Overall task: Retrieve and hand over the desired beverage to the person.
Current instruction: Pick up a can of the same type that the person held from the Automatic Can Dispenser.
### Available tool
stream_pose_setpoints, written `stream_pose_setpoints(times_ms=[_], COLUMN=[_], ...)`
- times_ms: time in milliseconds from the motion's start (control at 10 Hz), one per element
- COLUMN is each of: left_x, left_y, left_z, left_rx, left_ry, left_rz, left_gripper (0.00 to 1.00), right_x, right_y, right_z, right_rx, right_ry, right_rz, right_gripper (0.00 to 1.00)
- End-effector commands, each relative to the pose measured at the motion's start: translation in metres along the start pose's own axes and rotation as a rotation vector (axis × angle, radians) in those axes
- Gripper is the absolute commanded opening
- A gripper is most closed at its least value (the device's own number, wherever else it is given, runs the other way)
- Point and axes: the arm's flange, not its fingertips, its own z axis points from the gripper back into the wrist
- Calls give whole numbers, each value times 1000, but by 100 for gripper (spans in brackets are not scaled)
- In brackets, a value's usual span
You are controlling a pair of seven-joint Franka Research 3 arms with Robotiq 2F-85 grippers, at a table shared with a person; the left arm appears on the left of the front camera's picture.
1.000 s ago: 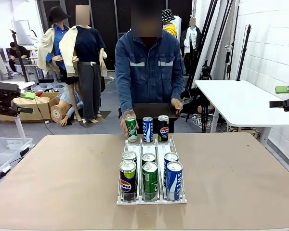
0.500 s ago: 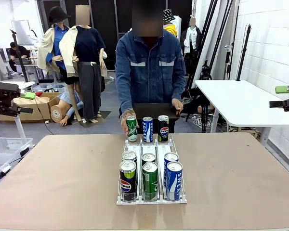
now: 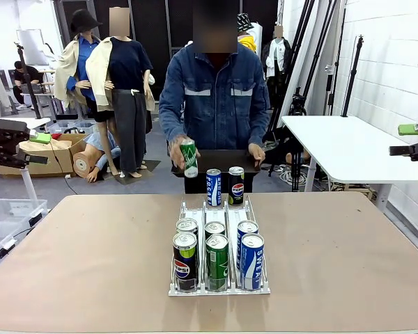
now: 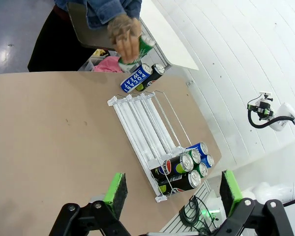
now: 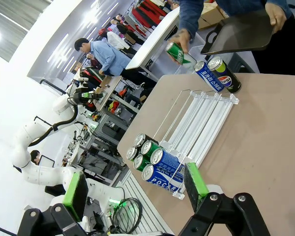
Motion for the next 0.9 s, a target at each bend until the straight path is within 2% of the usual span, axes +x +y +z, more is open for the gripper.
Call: stream_pose_setpoints(times_ms=[0, 800], left_x=[0, 0], left_y=[-1, -1], left_z=[1, 1], left_rx=[3, 3], left_ry=[-15, -15], left_rz=[-5, -5], left_gripper=[100, 100], right_x=[0, 0], right_y=[0, 0], right_z=[0, 0], right_rx=[14, 14], right_ry=[-3, -3], right_rz=[1, 1], right_gripper=[100, 100])
